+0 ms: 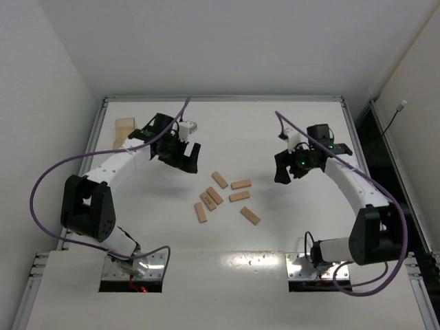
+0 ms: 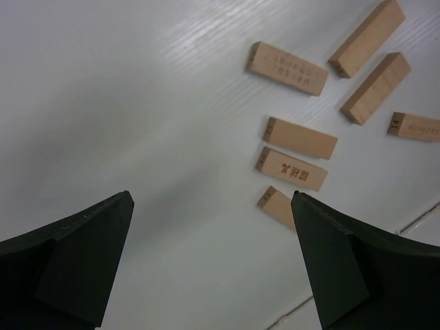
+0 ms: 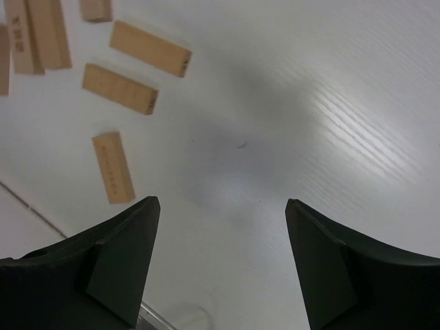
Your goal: Build the wood block tower
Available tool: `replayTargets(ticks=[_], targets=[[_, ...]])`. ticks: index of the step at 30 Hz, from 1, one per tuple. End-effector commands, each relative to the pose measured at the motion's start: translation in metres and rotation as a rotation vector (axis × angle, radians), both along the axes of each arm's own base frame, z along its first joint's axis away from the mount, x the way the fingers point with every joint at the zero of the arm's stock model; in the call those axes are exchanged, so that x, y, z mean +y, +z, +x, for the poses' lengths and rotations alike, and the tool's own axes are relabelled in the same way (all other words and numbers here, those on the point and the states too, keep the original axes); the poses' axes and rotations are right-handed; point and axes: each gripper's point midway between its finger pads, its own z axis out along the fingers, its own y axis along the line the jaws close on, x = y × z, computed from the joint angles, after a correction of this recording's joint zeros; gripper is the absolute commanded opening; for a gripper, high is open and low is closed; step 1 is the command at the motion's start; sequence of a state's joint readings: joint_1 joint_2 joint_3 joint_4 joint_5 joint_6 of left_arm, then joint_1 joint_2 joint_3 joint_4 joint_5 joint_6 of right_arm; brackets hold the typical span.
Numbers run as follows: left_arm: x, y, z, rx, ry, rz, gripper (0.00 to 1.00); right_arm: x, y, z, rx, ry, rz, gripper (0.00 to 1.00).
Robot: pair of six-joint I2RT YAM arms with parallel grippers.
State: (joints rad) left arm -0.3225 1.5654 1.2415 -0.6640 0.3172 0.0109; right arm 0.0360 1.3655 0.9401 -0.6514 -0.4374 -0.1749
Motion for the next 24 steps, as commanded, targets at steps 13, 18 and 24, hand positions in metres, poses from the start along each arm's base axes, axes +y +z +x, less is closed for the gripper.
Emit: replayTargets(ticks=[13, 18, 24], targets=[[0.044, 0.041, 0.031, -0.142, 0.226, -0.047, 1.0, 0.1, -0.011, 0.03, -0.25, 0.827, -0.261, 0.77], [0.055, 0.038, 0.039, -0.132, 0.261, -0.034, 1.0, 0.104, -0.03, 0.051, -0.305, 0.869, -0.371, 0.64], [0.061, 0.031, 0.044, -0.111, 0.277, -0.033, 1.0, 0.104, -0.046, 0.052, -0.331, 0.977, -0.414, 0.52]])
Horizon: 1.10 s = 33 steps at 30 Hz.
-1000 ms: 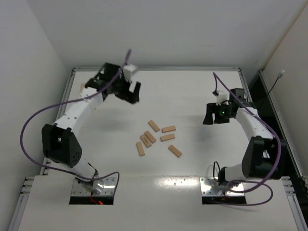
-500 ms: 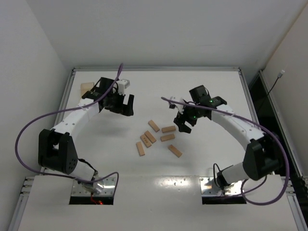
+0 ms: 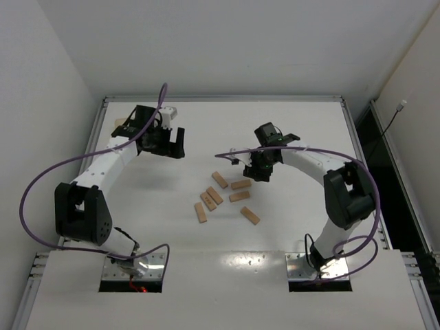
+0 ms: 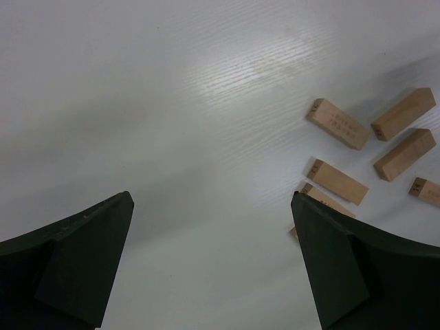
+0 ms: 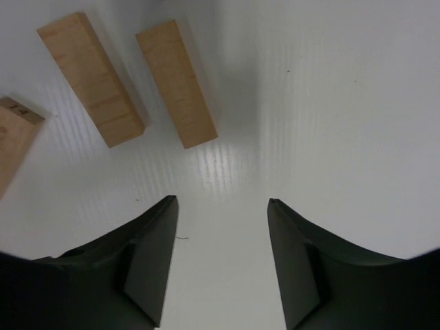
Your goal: Build the wood block tower
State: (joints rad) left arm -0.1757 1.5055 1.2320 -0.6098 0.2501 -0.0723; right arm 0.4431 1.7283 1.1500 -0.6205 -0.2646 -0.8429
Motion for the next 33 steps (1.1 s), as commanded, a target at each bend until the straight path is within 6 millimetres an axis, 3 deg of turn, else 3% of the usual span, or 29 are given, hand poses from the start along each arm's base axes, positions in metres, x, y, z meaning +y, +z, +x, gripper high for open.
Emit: replayTargets(ticks=[1, 6, 17, 33], targets=[[0.008, 0.011, 0.016, -0.043, 0.036, -0.018, 1.0, 0.01, 0.001, 0.013, -0.086, 0.119, -0.011, 0.48], [0.016, 0.009, 0.021, -0.042, 0.067, -0.016, 1.0, 0.025, -0.005, 0.006, -0.061, 0.191, -0.012, 0.41], [0.035, 0.003, 0.03, -0.03, 0.126, -0.02, 1.0, 0.06, -0.02, -0.01, -0.019, 0.306, -0.012, 0.41], [0.04, -0.004, 0.032, -0.009, 0.138, -0.025, 1.0, 0.073, -0.042, -0.005, 0.042, 0.355, -0.039, 0.4]])
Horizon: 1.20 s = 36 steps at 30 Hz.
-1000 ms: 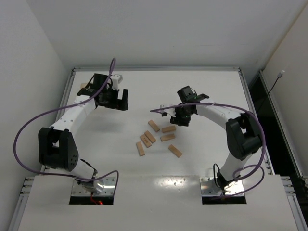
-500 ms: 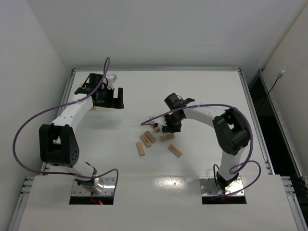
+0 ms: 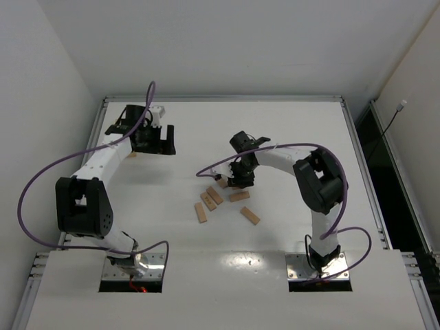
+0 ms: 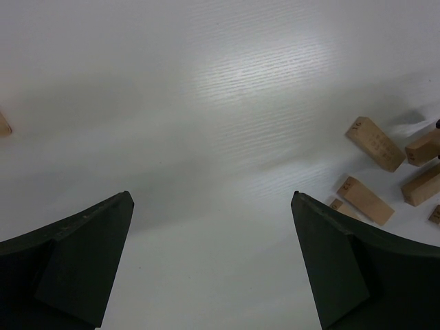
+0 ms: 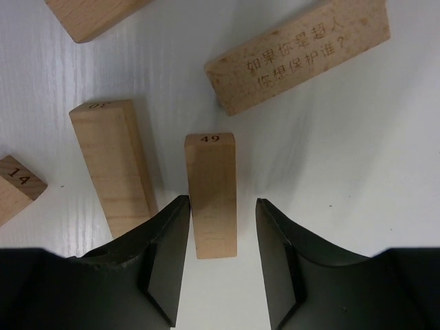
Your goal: Build the wood block tower
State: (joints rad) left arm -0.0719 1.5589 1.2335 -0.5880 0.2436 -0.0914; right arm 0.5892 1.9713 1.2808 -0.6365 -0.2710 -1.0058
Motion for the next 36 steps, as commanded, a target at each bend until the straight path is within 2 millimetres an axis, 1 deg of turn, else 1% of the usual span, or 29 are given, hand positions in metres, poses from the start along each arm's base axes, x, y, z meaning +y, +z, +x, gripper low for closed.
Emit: replayTargets(ticks=[1, 2, 4, 6, 7, 8, 9, 10, 11, 12, 13, 14, 16, 17, 18, 19, 21, 22, 23, 24, 25, 26, 27, 28, 29, 31, 32, 33, 36], targets=[[0.007, 0.012, 0.016, -0.046, 0.026, -0.019, 1.0, 0.011, 0.004, -0.001, 0.01, 0.064, 0.017, 0.4], [0.007, 0.016, 0.018, -0.055, 0.026, -0.02, 1.0, 0.011, 0.006, 0.0, 0.013, 0.064, 0.015, 0.4], [0.006, 0.012, 0.019, -0.046, 0.027, -0.019, 1.0, 0.011, -0.002, -0.005, 0.027, 0.081, -0.009, 0.4], [0.01, 0.016, 0.022, -0.057, 0.036, -0.02, 1.0, 0.01, -0.006, -0.009, 0.036, 0.088, -0.031, 0.38], [0.01, 0.013, 0.022, -0.048, 0.036, -0.019, 1.0, 0.007, -0.006, -0.007, 0.025, 0.084, -0.049, 0.37], [0.01, 0.016, 0.024, -0.057, 0.036, -0.02, 1.0, 0.008, -0.01, -0.009, 0.03, 0.091, -0.067, 0.34], [0.01, 0.016, 0.024, -0.057, 0.036, -0.02, 1.0, 0.003, -0.015, -0.01, 0.04, 0.089, -0.092, 0.3], [0.01, 0.016, 0.024, -0.057, 0.036, -0.02, 1.0, 0.006, -0.012, -0.006, 0.03, 0.088, -0.085, 0.15], [0.01, 0.013, 0.024, -0.048, 0.036, -0.019, 1.0, 0.006, -0.009, -0.006, 0.035, 0.077, -0.086, 0.07], [0.01, 0.013, 0.024, -0.048, 0.036, -0.019, 1.0, 0.007, -0.007, -0.006, 0.038, 0.068, -0.086, 0.02], [0.01, 0.013, 0.024, -0.048, 0.036, -0.019, 1.0, 0.007, -0.005, -0.007, 0.052, 0.032, -0.087, 0.0], [0.01, 0.013, 0.024, -0.045, 0.044, -0.026, 1.0, 0.013, 0.001, -0.003, 0.049, 0.016, -0.064, 0.0], [0.011, 0.014, 0.027, -0.052, 0.056, -0.025, 1.0, 0.015, 0.012, -0.001, 0.073, -0.084, -0.039, 0.0], [0.013, 0.013, 0.027, -0.053, 0.066, -0.013, 1.0, 0.018, 0.026, 0.008, 0.058, -0.141, -0.01, 0.0], [0.015, 0.014, 0.03, -0.062, 0.084, -0.013, 1.0, 0.022, 0.034, 0.011, 0.058, -0.192, 0.008, 0.0], [0.017, 0.018, 0.03, -0.07, 0.103, -0.01, 1.0, 0.023, 0.046, 0.018, 0.07, -0.325, 0.033, 0.0], [0.022, 0.015, 0.028, -0.073, 0.124, 0.015, 1.0, 0.032, 0.07, 0.027, 0.09, -0.499, 0.101, 0.0], [0.023, 0.021, 0.03, -0.095, 0.138, 0.013, 1.0, 0.033, 0.081, 0.029, 0.112, -0.557, 0.131, 0.0], [0.026, 0.017, 0.03, -0.093, 0.148, 0.024, 1.0, 0.036, 0.087, 0.03, 0.129, -0.605, 0.143, 0.0], [0.026, 0.017, 0.03, -0.093, 0.149, 0.024, 1.0, 0.035, 0.085, 0.025, 0.17, -0.653, 0.122, 0.0], [0.028, 0.017, 0.03, -0.091, 0.168, 0.024, 1.0, 0.04, 0.092, 0.029, 0.185, -0.705, 0.14, 0.0], [0.031, 0.016, 0.031, -0.092, 0.182, 0.04, 1.0, 0.039, 0.092, 0.032, 0.224, -0.857, 0.142, 0.0], [0.033, 0.016, 0.031, -0.091, 0.199, 0.044, 1.0, 0.037, 0.085, 0.032, 0.242, -0.94, 0.125, 0.0], [0.036, 0.016, 0.031, -0.091, 0.218, 0.051, 1.0, 0.035, 0.084, 0.033, 0.245, -1.015, 0.12, 0.0], [0.039, 0.012, 0.032, -0.08, 0.237, 0.061, 1.0, 0.03, 0.076, 0.036, 0.243, -1.161, 0.103, 0.0], [0.045, 0.013, 0.033, -0.082, 0.271, 0.084, 1.0, 0.021, 0.057, 0.029, 0.256, -1.27, 0.056, 0.0], [0.045, 0.014, 0.033, -0.082, 0.271, 0.084, 1.0, 0.02, 0.047, 0.026, 0.277, -1.353, 0.047, 0.0], [0.045, 0.014, 0.033, -0.082, 0.271, 0.084, 1.0, 0.016, 0.036, 0.017, 0.3, -1.392, 0.021, 0.0], [0.044, 0.01, 0.033, -0.072, 0.265, 0.079, 1.0, 0.002, 0.013, 0.012, 0.3, -1.569, -0.03, 0.0]])
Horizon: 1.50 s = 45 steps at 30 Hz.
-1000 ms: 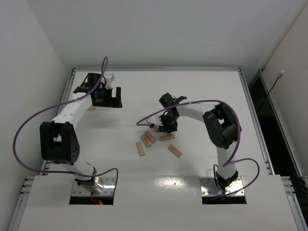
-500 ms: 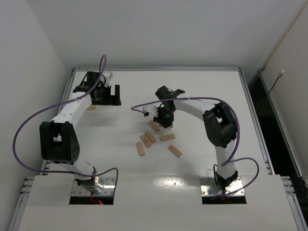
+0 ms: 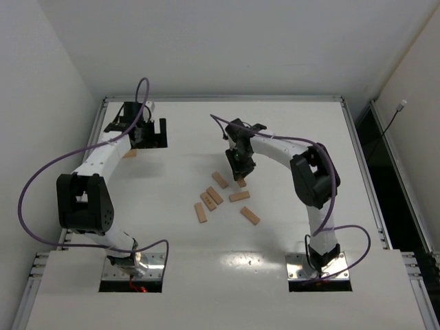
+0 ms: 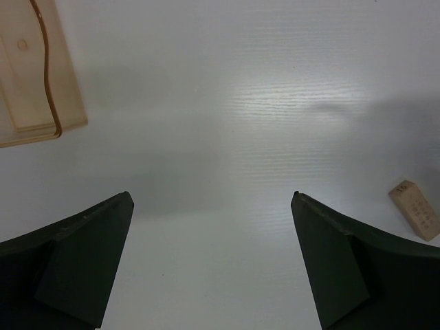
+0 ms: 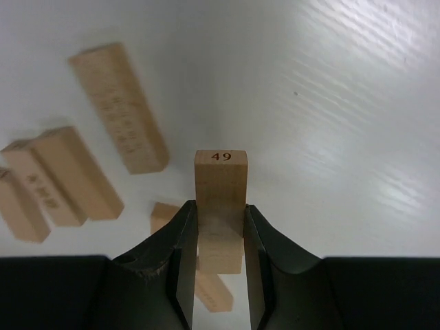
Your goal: Build the wood block tower
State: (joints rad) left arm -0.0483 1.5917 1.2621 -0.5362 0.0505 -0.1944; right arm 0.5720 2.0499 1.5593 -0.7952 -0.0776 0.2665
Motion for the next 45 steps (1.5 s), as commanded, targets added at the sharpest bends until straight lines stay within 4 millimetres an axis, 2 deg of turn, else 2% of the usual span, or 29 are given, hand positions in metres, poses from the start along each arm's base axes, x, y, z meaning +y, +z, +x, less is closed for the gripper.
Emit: replayTargets(ticks=[1, 3, 6, 11, 14, 15, 16, 17, 23, 26, 29, 34, 41, 42, 43, 44, 45], targets=[[0.005, 0.005, 0.006, -0.028, 0.024, -0.004, 1.0, -0.014, -0.026, 0.002, 0.027, -0.336, -0.073, 0.0], [0.005, 0.005, 0.006, -0.028, 0.024, -0.004, 1.0, -0.022, -0.031, 0.007, -0.008, -0.412, -0.101, 0.0], [0.005, 0.001, 0.006, -0.017, 0.012, -0.014, 1.0, -0.018, -0.025, 0.016, -0.04, -0.483, -0.074, 0.0], [0.003, -0.009, 0.006, 0.005, 0.004, -0.022, 1.0, 0.003, -0.015, 0.034, -0.099, -0.512, 0.028, 0.0], [0.003, -0.013, 0.003, 0.016, 0.004, -0.022, 1.0, 0.009, -0.013, 0.047, -0.14, -0.518, 0.056, 0.0], [0.004, -0.009, 0.005, -0.003, -0.004, -0.016, 1.0, 0.009, -0.017, 0.046, -0.133, -0.517, 0.05, 0.0], [0.004, -0.009, 0.005, -0.004, -0.004, -0.016, 1.0, 0.01, -0.009, 0.055, -0.164, -0.525, 0.055, 0.0], [0.004, -0.013, 0.002, 0.007, -0.004, -0.015, 1.0, 0.009, -0.011, 0.058, -0.172, -0.53, 0.045, 0.0], [0.005, -0.012, 0.004, -0.002, 0.002, -0.008, 1.0, 0.015, -0.027, 0.053, -0.144, -0.513, 0.028, 0.0], [0.007, -0.015, 0.002, 0.007, 0.008, -0.001, 1.0, 0.025, -0.035, 0.047, -0.126, -0.488, 0.033, 0.0], [0.007, -0.015, 0.002, 0.007, 0.008, -0.001, 1.0, 0.034, -0.036, 0.044, -0.126, -0.469, 0.035, 0.0], [0.007, -0.015, 0.002, 0.006, 0.001, 0.005, 1.0, 0.036, -0.041, 0.05, -0.134, -0.464, 0.026, 0.0], [0.006, -0.015, 0.002, 0.006, -0.005, -0.002, 1.0, 0.036, -0.043, 0.046, -0.122, -0.451, 0.025, 0.0], [0.006, -0.015, 0.002, 0.006, -0.005, -0.002, 1.0, 0.036, -0.043, 0.046, -0.122, -0.451, 0.025, 0.04], [0.006, -0.015, 0.002, 0.006, -0.005, -0.002, 1.0, 0.035, -0.043, 0.046, -0.124, -0.442, 0.022, 0.13], [0.006, -0.015, 0.002, 0.006, -0.005, -0.002, 1.0, 0.038, -0.037, 0.05, -0.14, -0.443, 0.04, 0.35], [0.006, -0.015, 0.002, 0.006, -0.005, -0.002, 1.0, 0.035, -0.041, 0.046, -0.131, -0.442, 0.03, 0.44]])
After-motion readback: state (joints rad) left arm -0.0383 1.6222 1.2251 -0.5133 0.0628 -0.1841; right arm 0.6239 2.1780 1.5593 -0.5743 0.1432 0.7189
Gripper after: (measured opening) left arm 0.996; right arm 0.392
